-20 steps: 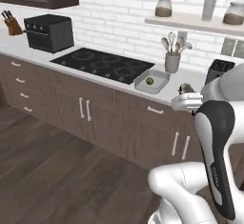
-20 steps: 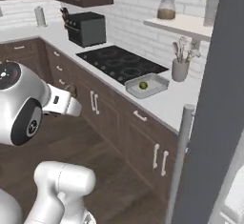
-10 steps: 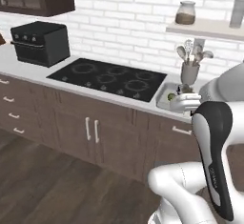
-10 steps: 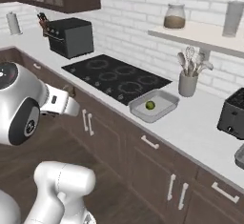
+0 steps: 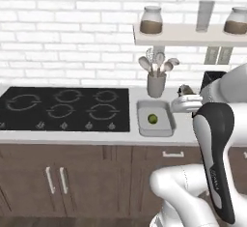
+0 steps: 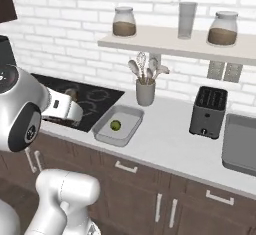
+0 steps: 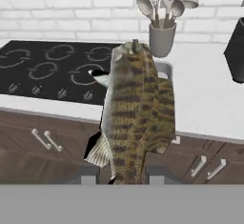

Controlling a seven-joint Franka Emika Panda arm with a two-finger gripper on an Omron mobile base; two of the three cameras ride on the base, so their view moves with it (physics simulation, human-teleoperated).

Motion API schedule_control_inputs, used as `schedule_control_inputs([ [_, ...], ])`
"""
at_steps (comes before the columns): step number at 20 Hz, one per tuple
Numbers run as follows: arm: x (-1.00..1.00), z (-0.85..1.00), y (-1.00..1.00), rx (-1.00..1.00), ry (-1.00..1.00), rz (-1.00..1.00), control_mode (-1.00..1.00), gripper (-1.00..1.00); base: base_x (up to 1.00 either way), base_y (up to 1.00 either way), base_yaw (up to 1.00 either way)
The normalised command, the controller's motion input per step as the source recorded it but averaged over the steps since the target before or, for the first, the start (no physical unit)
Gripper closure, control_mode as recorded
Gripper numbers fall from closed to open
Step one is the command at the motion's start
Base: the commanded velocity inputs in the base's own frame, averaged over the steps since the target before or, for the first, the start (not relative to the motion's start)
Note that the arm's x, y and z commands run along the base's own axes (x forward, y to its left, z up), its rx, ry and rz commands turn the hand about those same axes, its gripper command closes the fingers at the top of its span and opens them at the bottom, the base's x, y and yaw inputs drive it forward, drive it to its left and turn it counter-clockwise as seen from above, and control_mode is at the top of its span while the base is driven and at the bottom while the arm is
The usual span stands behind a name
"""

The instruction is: Place one lime and one fish in each tupperware on the nearby counter, to pack two identical lunches.

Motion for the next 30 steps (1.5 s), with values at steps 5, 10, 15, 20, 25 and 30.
schedule_control_inputs([
  [5, 0.00, 0.00, 0.00, 0.00, 0.00, 0.00, 1.00, 1.00, 0.64, 0.00, -0.57],
  [10, 0.00, 0.00, 0.00, 0.00, 0.00, 0.00, 1.00, 1.00, 0.48, 0.14, -0.31],
  [15, 0.50, -0.59, 0.30, -0.01, 0.16, -0.13, -1.00, 1.00, 0.09, 0.03, -0.04],
  [20, 0.63, -1.00, 0.37, -0.04, 0.27, -0.08, -1.00, 1.00, 0.00, 0.00, 0.00],
  [25, 0.59, -1.00, 0.05, -0.01, 0.29, 0.00, -1.00, 1.00, 0.00, 0.00, 0.00],
  [30, 0.89, -0.75, 0.10, 0.00, 0.11, 0.00, -1.00, 1.00, 0.00, 0.00, 0.00],
])
